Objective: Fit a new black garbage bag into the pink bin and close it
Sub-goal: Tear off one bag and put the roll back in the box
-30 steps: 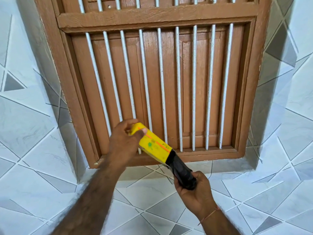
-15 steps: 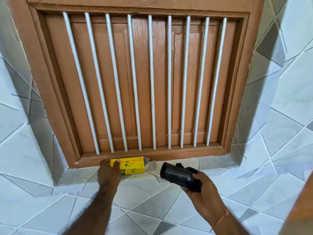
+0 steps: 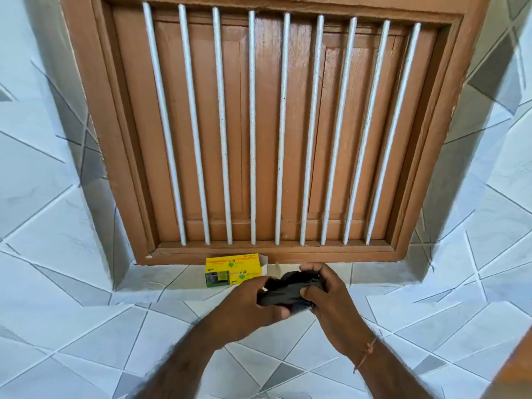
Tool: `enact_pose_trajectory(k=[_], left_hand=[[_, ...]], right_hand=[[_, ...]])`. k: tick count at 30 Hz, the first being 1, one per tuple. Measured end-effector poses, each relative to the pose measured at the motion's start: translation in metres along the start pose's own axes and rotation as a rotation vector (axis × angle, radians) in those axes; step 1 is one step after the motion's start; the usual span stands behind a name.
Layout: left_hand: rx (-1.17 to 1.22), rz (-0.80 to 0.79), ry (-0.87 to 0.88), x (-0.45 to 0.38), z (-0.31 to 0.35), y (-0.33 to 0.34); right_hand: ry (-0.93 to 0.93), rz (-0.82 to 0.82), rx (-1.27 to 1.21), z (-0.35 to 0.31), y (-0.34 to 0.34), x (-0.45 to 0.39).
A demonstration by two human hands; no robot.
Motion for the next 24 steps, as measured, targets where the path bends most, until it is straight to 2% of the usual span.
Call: enact_pose_trajectory(k=[3, 5, 7, 10, 12, 15, 17, 21, 24], left_hand=[[0.138, 0.146, -0.003, 0.011, -0.002, -0.005], [0.173, 0.304, 0.015, 0.016, 0.001, -0.004], [0.198, 0.501, 0.012, 0.020, 0.007, 0.000], [0.197, 0.694, -0.018, 0.030, 0.017, 0.011], [0.186, 0.712, -0.027, 0.034, 0.019, 0.021], [0.142, 0.667, -0.039, 0.038, 0.018, 0.027], [0.139, 0.600, -0.075, 0.040, 0.017, 0.023], [0.197, 0.464, -0.146, 0.043, 0.016, 0.005], [0.212, 0.470, -0.133, 0.039, 0.023, -0.006]], right_hand=[[0.051, -0.061, -0.161, -0.010, 0.012, 0.001], [0.139, -0.050, -0.331, -0.010, 0.020, 0.006], [0.237, -0.033, -0.381, -0.004, 0.029, 0.017], [0.349, -0.152, -0.396, -0.002, 0.050, 0.040], [0.386, -0.212, -0.449, -0.005, 0.062, 0.049], [0.477, -0.163, -0.554, 0.000, 0.070, 0.049], [0.493, -0.111, -0.525, 0.005, 0.067, 0.047], [0.485, -0.142, -0.415, 0.005, 0.055, 0.049], [0.511, -0.148, -0.372, 0.004, 0.047, 0.050]])
Point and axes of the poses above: each hand's wrist, its own x-axis away from the middle knuckle, its own y-axis out of the palm, z = x × y, the point moved 1 cm from there along -x, towards the middle knuckle, and after that the axes turned 9 degrees about z, right-handed, at the moved point
